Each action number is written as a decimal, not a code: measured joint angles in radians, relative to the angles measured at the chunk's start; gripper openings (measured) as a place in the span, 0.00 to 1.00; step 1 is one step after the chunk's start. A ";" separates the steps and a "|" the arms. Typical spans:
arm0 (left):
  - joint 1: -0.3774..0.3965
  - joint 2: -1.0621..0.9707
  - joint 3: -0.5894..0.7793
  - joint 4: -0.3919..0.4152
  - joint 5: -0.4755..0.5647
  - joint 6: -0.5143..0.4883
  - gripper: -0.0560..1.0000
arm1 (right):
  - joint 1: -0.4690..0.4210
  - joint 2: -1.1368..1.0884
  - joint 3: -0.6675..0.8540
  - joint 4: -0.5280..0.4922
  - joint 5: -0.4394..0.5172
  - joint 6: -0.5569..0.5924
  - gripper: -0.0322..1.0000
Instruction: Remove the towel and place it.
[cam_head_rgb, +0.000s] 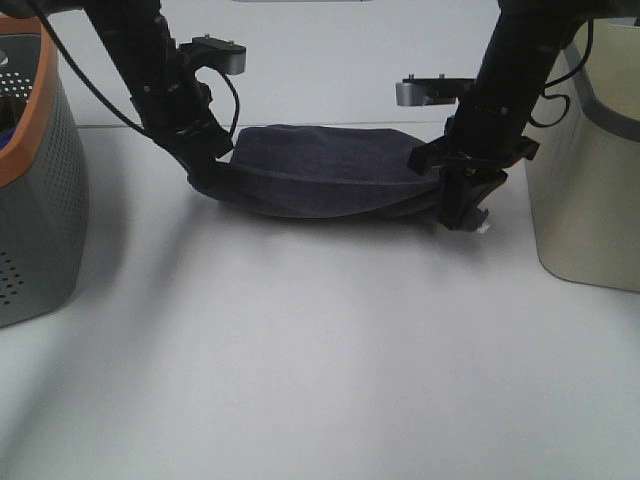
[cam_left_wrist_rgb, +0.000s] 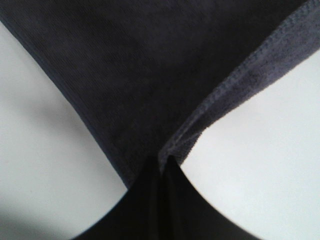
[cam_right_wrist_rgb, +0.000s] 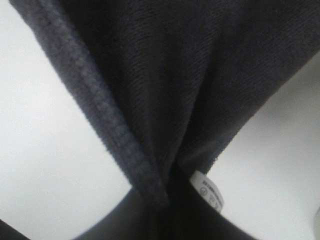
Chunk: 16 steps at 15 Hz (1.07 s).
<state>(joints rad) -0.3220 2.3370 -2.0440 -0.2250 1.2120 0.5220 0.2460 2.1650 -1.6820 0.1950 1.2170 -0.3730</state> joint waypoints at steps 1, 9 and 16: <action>0.000 -0.048 0.065 0.000 0.001 0.008 0.05 | 0.000 0.000 0.033 0.000 0.000 0.000 0.05; -0.060 -0.143 0.401 -0.010 0.001 0.078 0.05 | 0.000 -0.023 0.272 0.018 -0.003 0.024 0.05; -0.072 -0.143 0.421 0.032 -0.001 0.079 0.05 | 0.000 -0.023 0.346 0.088 -0.004 0.052 0.18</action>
<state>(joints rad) -0.3940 2.1940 -1.6230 -0.1930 1.2110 0.6010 0.2460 2.1420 -1.3360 0.2830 1.2130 -0.3210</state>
